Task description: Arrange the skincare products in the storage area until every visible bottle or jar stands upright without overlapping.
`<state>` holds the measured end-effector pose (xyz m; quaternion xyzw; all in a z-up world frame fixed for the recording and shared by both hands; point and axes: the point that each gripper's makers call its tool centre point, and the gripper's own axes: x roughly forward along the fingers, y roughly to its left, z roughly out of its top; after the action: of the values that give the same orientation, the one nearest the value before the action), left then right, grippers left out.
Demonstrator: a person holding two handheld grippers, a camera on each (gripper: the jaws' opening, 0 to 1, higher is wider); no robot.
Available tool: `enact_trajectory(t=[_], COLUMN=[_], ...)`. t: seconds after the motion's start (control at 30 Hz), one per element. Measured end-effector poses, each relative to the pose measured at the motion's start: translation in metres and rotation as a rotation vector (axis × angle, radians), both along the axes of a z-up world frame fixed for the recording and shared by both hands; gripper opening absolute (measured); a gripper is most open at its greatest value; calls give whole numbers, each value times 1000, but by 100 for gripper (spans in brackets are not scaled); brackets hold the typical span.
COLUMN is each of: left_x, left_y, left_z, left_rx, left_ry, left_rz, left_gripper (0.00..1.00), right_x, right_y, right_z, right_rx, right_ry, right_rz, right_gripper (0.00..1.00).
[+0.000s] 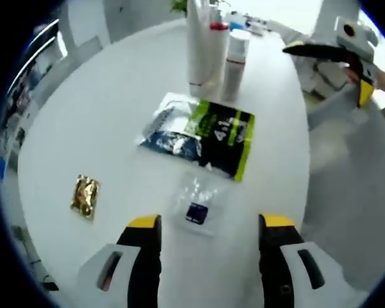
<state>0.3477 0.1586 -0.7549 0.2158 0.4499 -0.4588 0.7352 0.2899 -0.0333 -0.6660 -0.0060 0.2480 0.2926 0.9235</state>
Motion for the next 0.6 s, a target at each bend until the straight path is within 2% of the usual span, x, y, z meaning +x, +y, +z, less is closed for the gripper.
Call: enact_trajectory(t=[0.23, 0.6], left_x=[-13, -32], left_y=[19, 41], left_z=[3, 18], left_rx=[-49, -122], left_ry=[23, -9], left_rz=[166, 345], left_gripper=[66, 73], right_x=[-1, -2], right_y=[1, 2], right_z=[1, 2], right_rx=[8, 18], right_ry=[-1, -6], right_rz=[5, 9], right_gripper=[99, 99])
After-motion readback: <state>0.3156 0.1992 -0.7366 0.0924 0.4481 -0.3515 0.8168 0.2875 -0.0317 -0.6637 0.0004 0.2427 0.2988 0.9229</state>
